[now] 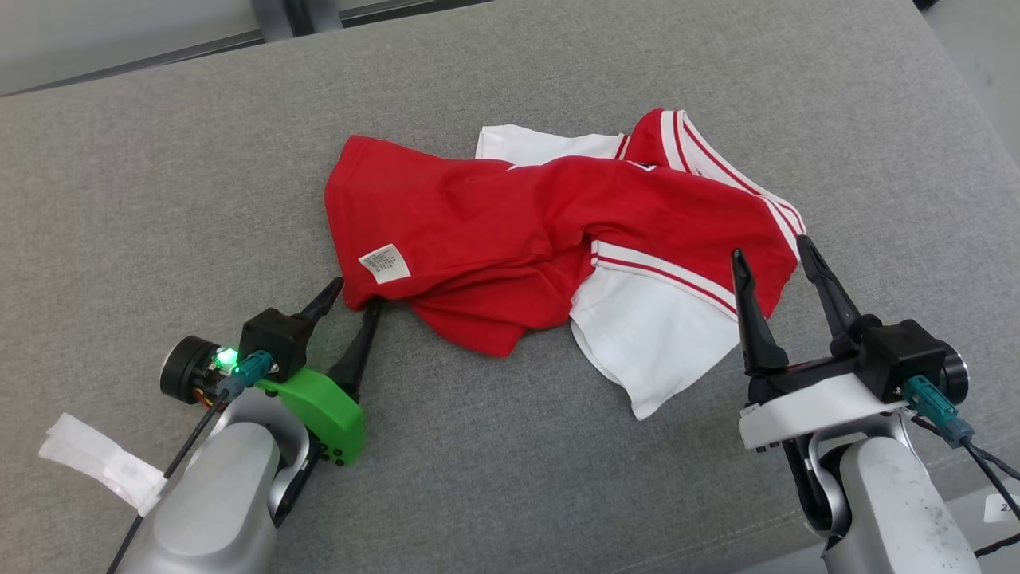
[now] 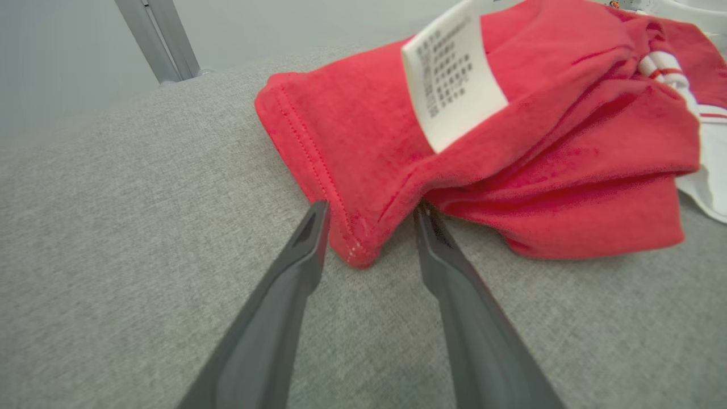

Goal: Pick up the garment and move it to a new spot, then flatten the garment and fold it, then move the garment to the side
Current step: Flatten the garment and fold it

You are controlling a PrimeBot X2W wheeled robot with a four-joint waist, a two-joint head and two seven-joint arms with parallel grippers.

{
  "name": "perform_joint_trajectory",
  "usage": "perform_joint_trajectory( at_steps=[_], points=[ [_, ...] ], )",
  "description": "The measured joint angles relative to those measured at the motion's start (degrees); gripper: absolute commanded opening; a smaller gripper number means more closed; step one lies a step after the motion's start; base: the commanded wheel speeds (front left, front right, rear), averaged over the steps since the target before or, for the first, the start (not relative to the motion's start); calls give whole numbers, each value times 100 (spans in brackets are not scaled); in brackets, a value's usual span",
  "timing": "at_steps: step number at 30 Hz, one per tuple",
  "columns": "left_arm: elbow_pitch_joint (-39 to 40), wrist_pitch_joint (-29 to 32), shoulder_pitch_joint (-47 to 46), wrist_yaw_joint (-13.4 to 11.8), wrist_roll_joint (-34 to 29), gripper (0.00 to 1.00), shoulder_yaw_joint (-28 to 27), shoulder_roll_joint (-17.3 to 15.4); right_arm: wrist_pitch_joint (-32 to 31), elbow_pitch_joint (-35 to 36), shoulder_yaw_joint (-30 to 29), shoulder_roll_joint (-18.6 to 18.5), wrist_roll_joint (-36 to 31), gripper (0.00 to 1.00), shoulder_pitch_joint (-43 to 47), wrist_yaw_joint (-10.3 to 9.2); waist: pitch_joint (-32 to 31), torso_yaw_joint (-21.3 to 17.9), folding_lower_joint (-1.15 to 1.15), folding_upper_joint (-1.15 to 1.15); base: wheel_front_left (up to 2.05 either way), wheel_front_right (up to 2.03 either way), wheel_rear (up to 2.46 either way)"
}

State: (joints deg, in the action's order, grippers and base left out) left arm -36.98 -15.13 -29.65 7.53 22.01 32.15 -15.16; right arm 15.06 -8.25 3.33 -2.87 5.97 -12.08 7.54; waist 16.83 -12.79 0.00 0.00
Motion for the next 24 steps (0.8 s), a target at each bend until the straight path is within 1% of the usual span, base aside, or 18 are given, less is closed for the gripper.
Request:
perform_joint_trajectory(
  at_steps=[4, 6, 9, 12, 16, 19, 22, 24],
  points=[
    [-111, 0, -76, 0, 42, 0, 82, 19, 0, 20, -11, 0, -1, 100, -1, 0, 45, -5, 0, 0, 0, 0, 0],
    [-68, 1, -128, 0, 55, 0, 18, 26, 0, 32, -49, 1, -4, 100, 0, 0, 49, 25, 0, 0, 0, 0, 0],
    [145, 0, -149, 0, -23, 0, -130, 3, 0, 37, -119, -1, -14, 100, 9, 0, 23, 108, 0, 0, 0, 0, 0],
    [520, 0, -66, 0, -176, 0, -343, -31, 0, 27, -164, 2, -29, 100, 58, 0, -37, 233, 0, 0, 0, 0, 0],
    [1047, 1, 397, -57, -450, 0, -732, -157, 0, -37, -154, 1, -22, 100, 138, 0, -183, 431, 0, 0, 0, 0, 0],
    [1421, 0, 836, -122, -563, 0, -924, -187, 0, -90, -137, 4, -9, 100, 194, 0, -317, 589, 0, 0, 0, 0, 0],
    [1702, 0, 1359, -178, -703, 0, -987, -171, 0, -154, -141, 4, 1, 100, 270, 0, -450, 759, 0, 0, 0, 0, 0],
    [1791, 0, 1725, -194, -716, 0, -989, -99, 0, -162, -137, 4, 7, 100, 277, 0, -538, 881, 0, 0, 0, 0, 0]
  ],
)
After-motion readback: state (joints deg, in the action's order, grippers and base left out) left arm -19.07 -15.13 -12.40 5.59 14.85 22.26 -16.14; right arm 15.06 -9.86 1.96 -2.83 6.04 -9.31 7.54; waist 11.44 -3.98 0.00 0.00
